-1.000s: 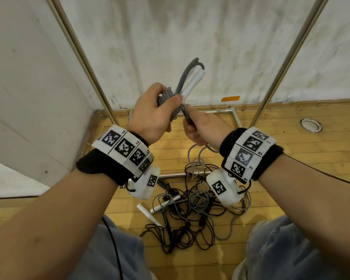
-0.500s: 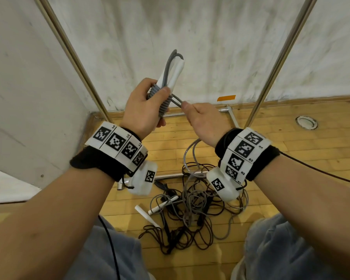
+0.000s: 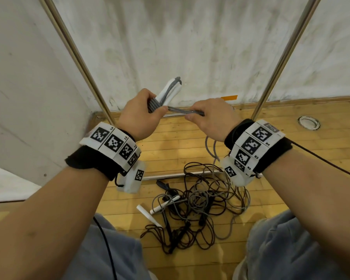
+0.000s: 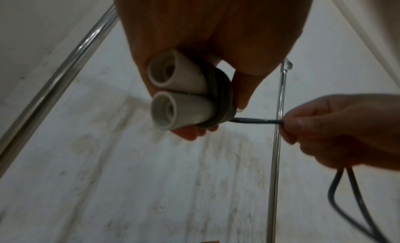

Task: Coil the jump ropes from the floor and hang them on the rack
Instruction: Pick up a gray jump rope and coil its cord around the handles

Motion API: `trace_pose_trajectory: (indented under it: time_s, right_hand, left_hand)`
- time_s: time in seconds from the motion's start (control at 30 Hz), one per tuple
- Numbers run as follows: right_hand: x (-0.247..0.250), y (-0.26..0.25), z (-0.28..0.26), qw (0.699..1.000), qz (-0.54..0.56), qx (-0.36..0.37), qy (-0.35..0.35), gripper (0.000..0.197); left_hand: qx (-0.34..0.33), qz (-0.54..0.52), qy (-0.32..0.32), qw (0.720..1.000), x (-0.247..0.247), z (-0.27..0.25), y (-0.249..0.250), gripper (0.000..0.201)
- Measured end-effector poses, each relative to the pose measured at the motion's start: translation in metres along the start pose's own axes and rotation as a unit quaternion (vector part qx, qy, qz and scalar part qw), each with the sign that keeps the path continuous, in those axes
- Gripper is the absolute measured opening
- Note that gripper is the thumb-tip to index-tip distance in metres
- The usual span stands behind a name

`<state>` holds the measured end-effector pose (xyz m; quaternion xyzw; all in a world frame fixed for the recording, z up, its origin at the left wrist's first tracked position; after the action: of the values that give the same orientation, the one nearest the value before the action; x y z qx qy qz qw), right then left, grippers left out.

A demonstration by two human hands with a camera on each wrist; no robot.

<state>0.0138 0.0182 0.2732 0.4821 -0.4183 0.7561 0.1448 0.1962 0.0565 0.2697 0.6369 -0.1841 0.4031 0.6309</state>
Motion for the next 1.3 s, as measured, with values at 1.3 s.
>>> trace_pose_trajectory:
  time_s: [1.3]
  right_hand:
    - [0.025, 0.019, 0.002, 0.984, 0.171, -0.047, -0.025, 0.040]
  left_hand:
    - [-0.198, 0.110, -0.121, 0.967, -0.028, -0.039, 0.038, 0.025]
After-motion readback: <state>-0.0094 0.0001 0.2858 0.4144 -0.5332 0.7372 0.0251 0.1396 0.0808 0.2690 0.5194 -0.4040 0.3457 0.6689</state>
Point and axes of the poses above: each hand's wrist, its own z-axis towards the middle knuckle, its own x-axis out of the back of the hand, y = z × x, the point moved 3 cm from there along z, towards the middle knuckle, and after that the axes turned 5 degrees about x, right-handed, at the moved point
